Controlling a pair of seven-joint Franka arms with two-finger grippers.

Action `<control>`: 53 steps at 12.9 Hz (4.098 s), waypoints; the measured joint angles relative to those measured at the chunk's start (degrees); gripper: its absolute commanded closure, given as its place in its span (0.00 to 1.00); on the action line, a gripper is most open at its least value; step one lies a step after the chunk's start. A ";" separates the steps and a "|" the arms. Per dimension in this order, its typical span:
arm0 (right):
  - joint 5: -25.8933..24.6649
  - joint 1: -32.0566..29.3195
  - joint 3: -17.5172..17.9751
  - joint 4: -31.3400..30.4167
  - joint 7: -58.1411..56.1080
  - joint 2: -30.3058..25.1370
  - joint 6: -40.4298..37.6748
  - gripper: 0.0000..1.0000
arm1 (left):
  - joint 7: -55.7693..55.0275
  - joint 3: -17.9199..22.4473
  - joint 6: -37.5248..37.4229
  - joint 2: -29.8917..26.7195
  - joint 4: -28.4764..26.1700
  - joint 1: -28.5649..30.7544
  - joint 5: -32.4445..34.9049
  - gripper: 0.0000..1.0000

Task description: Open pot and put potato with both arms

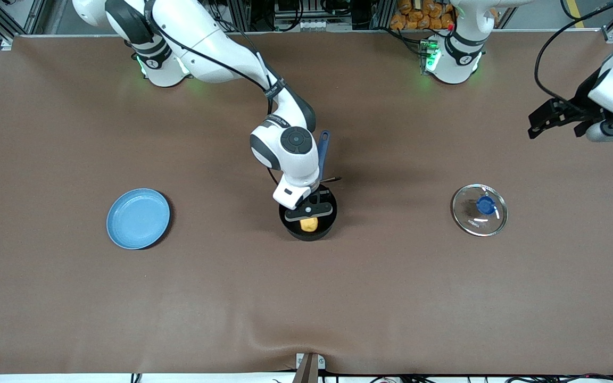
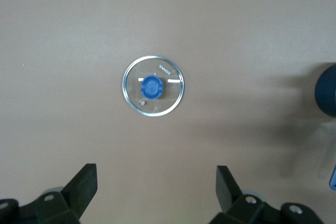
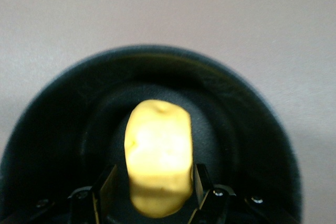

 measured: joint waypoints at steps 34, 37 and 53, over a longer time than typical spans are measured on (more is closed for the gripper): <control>7.00 -46.57 -1.14 -12.70 -48.55 -50.56 -45.98 0.00 | 0.01 0.22 -9.36 1.67 8.43 0.34 0.16 0.00; 7.00 -46.57 -1.12 -14.97 -48.55 -50.65 -44.77 0.00 | 0.01 0.18 -9.71 1.67 8.53 0.34 0.16 0.00; 6.99 -46.58 -0.93 -15.74 -48.55 -51.39 -43.71 0.00 | -0.11 0.10 -11.83 1.67 8.72 0.35 0.16 0.00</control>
